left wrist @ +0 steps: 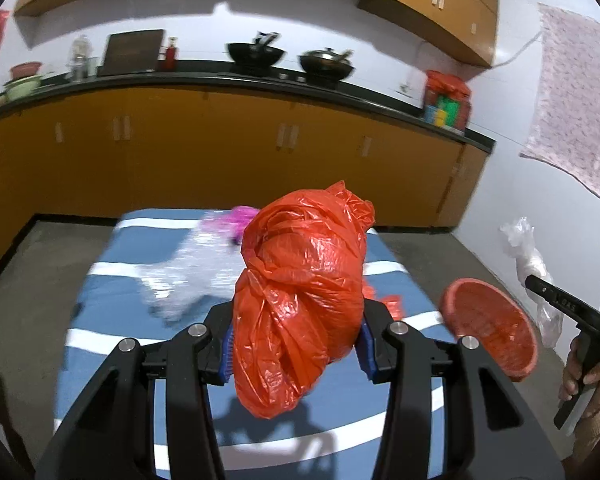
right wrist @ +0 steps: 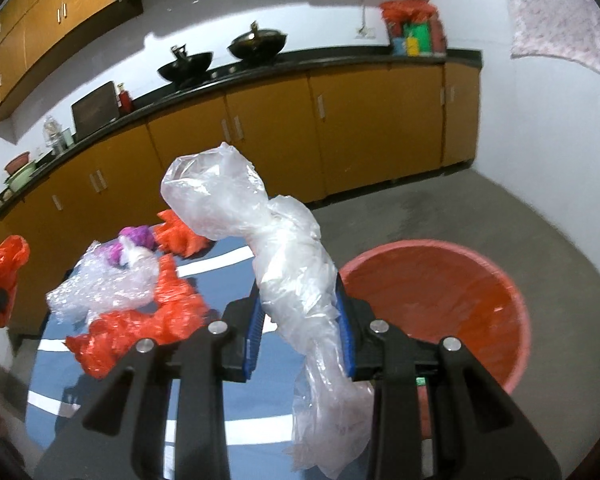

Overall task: Collect trash
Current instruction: 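Carry the clear bag over the red basket and open the right tool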

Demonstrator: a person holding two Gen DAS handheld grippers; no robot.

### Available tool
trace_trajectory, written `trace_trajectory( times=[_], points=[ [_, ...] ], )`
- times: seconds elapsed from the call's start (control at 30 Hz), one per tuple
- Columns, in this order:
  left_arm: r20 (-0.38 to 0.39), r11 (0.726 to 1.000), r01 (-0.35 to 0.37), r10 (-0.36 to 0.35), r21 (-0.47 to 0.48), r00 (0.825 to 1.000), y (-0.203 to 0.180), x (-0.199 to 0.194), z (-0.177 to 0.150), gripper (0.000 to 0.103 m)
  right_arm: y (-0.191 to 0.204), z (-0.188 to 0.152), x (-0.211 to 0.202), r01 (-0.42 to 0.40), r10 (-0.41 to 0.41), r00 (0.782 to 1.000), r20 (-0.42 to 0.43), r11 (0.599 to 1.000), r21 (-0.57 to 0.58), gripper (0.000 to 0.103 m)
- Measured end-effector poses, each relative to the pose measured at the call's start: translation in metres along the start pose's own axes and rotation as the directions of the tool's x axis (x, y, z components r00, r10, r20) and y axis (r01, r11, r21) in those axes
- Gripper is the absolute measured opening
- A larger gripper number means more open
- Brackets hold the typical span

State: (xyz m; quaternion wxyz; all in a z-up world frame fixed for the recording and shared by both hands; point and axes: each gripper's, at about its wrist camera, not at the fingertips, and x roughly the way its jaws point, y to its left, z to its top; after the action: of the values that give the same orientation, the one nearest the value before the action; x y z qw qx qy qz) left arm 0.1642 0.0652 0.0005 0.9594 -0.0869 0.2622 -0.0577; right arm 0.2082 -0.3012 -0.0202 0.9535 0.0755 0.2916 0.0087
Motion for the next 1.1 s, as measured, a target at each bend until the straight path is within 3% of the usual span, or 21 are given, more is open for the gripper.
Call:
trace_trajectory(
  times=[0.2,0.5,1.1],
  points=[
    [-0.036,0.994,0.107,-0.106,0.035,0.994,-0.058,0.031,0.003,0.046,-0.038,0.005,-0.02,0.077,-0.078,0.997,0.021,0.996,0.043,0.032],
    [-0.105,0.965,0.241,-0.231,0.104,0.967,-0.139,0.066,-0.006,0.046,-0.083,-0.001,-0.019,0.155,-0.157,0.988,0.005,0.984,0.089,0.032],
    [-0.235,0.911,0.37,-0.325,0.181,0.916,-0.228,0.123,-0.035,0.046,-0.132,-0.015,0.019,0.212,-0.205,0.977,-0.056,0.961,0.177,0.032]
  ],
)
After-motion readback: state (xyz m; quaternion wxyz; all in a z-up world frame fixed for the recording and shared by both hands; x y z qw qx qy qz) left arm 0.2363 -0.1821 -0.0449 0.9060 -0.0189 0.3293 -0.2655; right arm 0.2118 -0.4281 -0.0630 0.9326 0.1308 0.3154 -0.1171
